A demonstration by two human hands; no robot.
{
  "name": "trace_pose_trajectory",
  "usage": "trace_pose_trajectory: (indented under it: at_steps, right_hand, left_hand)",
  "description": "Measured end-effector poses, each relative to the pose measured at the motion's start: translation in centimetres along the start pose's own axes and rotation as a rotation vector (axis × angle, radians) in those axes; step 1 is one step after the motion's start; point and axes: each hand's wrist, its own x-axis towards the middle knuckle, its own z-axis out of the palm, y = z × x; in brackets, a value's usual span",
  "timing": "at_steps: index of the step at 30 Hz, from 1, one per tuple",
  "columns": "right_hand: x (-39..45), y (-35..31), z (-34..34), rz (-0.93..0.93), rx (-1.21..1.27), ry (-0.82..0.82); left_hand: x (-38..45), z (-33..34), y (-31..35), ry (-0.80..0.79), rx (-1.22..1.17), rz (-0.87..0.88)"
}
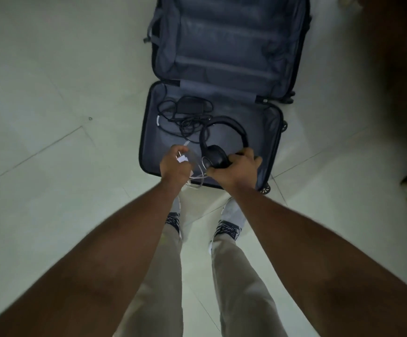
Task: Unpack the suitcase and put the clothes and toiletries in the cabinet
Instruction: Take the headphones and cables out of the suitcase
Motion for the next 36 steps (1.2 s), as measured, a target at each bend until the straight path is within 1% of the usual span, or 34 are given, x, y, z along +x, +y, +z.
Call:
trace_pose_trajectory:
  at_steps: [2,4,7,9,11,13,15,17,19,21,22,28,33,36]
  right_hand:
    - [-3.5,-2.2,-4.0,-0.05,0.018,0.031]
    - [-7.3,-4.9,-8.5,-0.115,0.03,0.062]
    - [-13.9,-9.5,-15.2,-0.212,0.036,0.061]
    - [-18.4,-12.9,-19.1,-0.28,0.023,0.08]
    - [-23.0,-16.5,-22.1,-0.342,0.009,0.095]
    - [-27.5,-20.1,-24.0,-0.415,-0.007,0.073]
    - [-32.0,-24.0,-25.0,-0.504,-0.025,0.034]
    - [-36.4,-28.2,-24.7,-0.605,-0.043,0.017]
    - [-40.6,-32.4,-23.4,-0.735,-0.076,0.052]
    - [-44.6,-36.8,-21.4,-0.854,-0.141,0.082]
    - [-46.6,-39.2,-20.3,-0.887,-0.167,0.07]
    - [-59.3,-52.8,-11.6,-1.017,-0.25,-0.037]
    - [-69.1,-62.1,-5.5,-1.155,-0.276,-0.104]
    - [-73.2,-67.0,-2.8,-1.238,-0.259,-0.179]
  left_hand:
    - [-4.3,-3.0,2.7,0.002,-0.115,0.018]
    - [-9.0,-6.7,5.3,0.018,-0.233,-0.008]
    - [-16.3,-13.0,8.9,0.06,-0.385,-0.055]
    - [-21.3,-17.7,10.8,0.099,-0.458,-0.033]
    - [-26.5,-22.7,12.8,0.131,-0.519,0.02]
    - [-31.2,-27.7,13.8,0.161,-0.553,0.068]
    - [-35.3,-32.8,13.7,0.18,-0.62,0.06]
    - [-38.9,-38.2,12.9,0.179,-0.719,0.033]
    - [-42.0,-43.5,11.5,0.162,-0.818,0.016]
    - [-44.6,-48.7,9.8,0.186,-0.922,-0.013]
    - [-45.6,-51.4,8.7,0.209,-0.943,-0.016]
    - [-50.8,-66.7,0.3,0.394,-0.78,0.045]
    - [-54.1,-77.4,-5.3,0.524,-0.897,0.025]
    - [-55.0,-83.0,-8.1,0.608,-0.979,0.031]
